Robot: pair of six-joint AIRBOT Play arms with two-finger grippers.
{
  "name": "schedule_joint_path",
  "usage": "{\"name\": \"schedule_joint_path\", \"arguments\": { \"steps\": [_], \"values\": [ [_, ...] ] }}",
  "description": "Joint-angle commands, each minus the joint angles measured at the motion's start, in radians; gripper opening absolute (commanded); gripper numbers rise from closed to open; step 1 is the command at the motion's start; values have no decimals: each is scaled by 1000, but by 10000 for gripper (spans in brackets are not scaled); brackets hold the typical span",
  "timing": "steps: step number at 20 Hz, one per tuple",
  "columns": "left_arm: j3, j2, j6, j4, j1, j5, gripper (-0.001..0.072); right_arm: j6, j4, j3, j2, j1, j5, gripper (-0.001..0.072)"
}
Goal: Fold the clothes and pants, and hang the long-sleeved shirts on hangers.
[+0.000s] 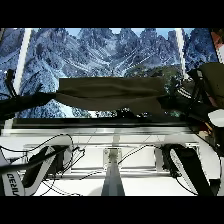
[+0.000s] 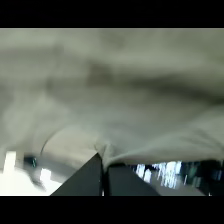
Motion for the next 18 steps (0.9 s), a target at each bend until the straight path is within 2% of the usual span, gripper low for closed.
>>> {"name": "schedule_joint_path", "arguments": {
  "steps": [1,4,5,8,10,11,12,13,14,16,18],
  "values": [
    [-5,-99,-31,-32,-105,188,14,21,-7,0,-129,1,-294,11],
    [-3,-220,-26,-185,-189,436,15,21,55,3,-345,1,-552,11],
    [-3,-254,1,-259,-212,502,15,21,92,14,-416,1,-616,12],
    [2,-346,177,-498,-294,641,15,21,113,90,-585,1,-690,12],
    [11,-397,264,-615,-340,723,17,21,112,143,-658,1,-706,13],
    [15,-420,274,-653,-352,755,136,21,111,164,-686,1,-706,74],
    [21,-440,274,-666,-355,760,500,21,111,173,-702,1,-704,322],
    [26,-452,273,-665,-355,758,701,21,109,173,-708,1,-703,626],
    [26,-452,274,-662,-351,754,698,17,100,172,-708,1,-696,697],
    [27,-446,282,-639,-338,740,698,14,57,172,-708,1,-676,693],
    [29,-443,280,-550,-304,727,696,14,34,172,-708,1,-658,693]
  ]
}}
